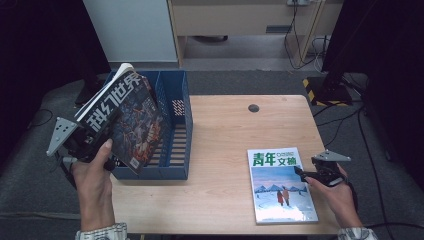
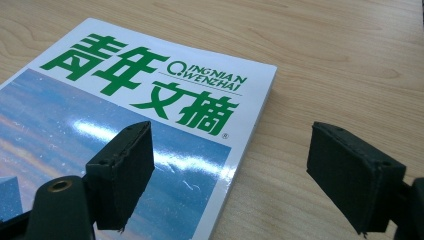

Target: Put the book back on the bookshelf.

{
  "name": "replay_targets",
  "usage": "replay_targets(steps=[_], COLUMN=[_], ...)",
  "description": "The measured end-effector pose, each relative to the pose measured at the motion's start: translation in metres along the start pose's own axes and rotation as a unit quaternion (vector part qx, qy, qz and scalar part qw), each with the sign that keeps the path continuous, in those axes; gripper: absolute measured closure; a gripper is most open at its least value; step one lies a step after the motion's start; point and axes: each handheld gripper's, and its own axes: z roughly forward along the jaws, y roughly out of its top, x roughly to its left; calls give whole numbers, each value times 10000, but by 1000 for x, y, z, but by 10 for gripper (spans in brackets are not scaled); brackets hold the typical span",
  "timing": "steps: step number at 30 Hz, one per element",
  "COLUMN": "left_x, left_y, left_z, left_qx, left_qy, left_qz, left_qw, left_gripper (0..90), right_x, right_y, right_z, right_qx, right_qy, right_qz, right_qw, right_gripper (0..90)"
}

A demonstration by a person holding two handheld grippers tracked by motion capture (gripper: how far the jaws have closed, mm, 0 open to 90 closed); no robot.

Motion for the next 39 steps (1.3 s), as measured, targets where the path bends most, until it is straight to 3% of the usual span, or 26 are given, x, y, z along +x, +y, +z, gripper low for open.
replay_targets(steps=[26, 39], left_x=[11, 11], left_y=[3, -15], left_z=[-8, 13], left_qx=[-5, 25], left_qy=[331, 356], left_qz=[89, -1], left_qw=[9994, 9994], left_gripper=[825, 826], right_x=[0, 0], right_y=[0, 0], right_z=[0, 1], right_qx=[1, 11], right_qy=[-1, 27], right_qz=[-28, -10], right_qw=[10000, 10000], right_gripper=[191, 191])
